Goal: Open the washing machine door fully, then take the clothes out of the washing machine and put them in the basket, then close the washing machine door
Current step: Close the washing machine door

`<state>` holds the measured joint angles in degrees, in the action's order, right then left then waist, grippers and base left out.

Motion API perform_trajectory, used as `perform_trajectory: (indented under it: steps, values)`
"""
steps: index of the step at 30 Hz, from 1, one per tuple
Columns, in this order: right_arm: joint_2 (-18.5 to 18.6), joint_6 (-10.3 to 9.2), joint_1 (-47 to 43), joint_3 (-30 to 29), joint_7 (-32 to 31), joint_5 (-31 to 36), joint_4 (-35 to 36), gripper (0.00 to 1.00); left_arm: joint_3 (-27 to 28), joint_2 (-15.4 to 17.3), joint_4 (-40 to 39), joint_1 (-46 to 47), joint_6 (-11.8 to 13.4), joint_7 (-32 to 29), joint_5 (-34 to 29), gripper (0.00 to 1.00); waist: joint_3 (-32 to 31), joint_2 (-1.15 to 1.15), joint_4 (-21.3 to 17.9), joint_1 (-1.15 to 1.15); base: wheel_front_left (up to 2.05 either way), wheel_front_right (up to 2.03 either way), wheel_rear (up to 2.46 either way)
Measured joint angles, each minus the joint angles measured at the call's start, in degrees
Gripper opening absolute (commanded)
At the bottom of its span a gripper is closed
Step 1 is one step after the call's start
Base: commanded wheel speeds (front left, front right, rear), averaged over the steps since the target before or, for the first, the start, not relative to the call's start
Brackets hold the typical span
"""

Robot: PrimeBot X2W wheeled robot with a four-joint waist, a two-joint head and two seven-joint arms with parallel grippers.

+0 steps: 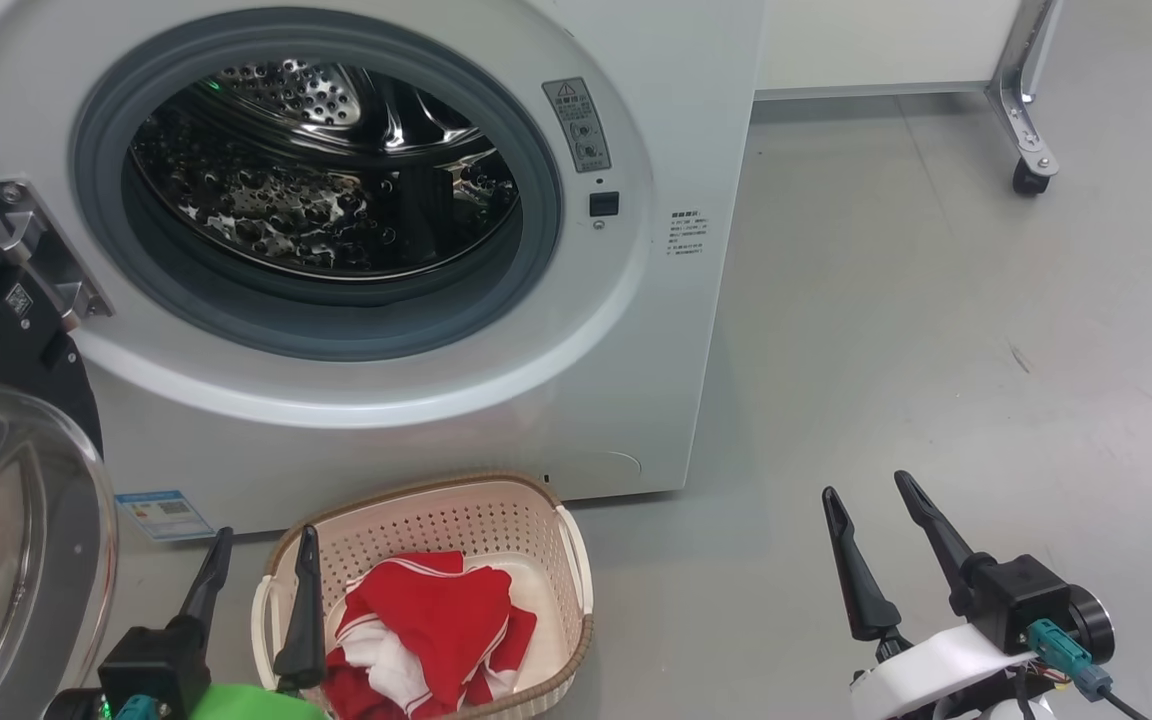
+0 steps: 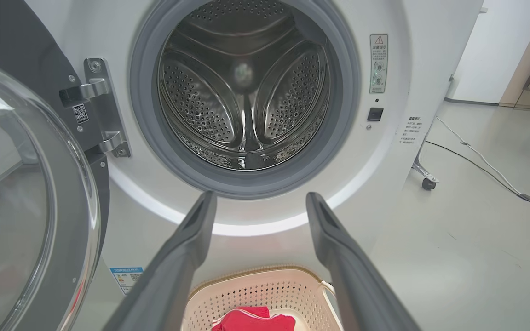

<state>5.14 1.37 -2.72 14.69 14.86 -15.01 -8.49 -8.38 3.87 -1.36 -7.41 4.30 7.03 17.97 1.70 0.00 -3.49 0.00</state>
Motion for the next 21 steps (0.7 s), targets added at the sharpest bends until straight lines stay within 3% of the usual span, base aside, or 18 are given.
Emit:
perform_trajectory:
  steps: [21]
  values:
    - [-0.02,-0.09,-0.09,0.12,-0.01,-0.02,0.42,1.00,-0.02,0.32,-3.82,-1.36,0.30,-1.77,-0.18,1.00,0.45,0.00,-0.28,0.00,-0.99,0.99,0.00]
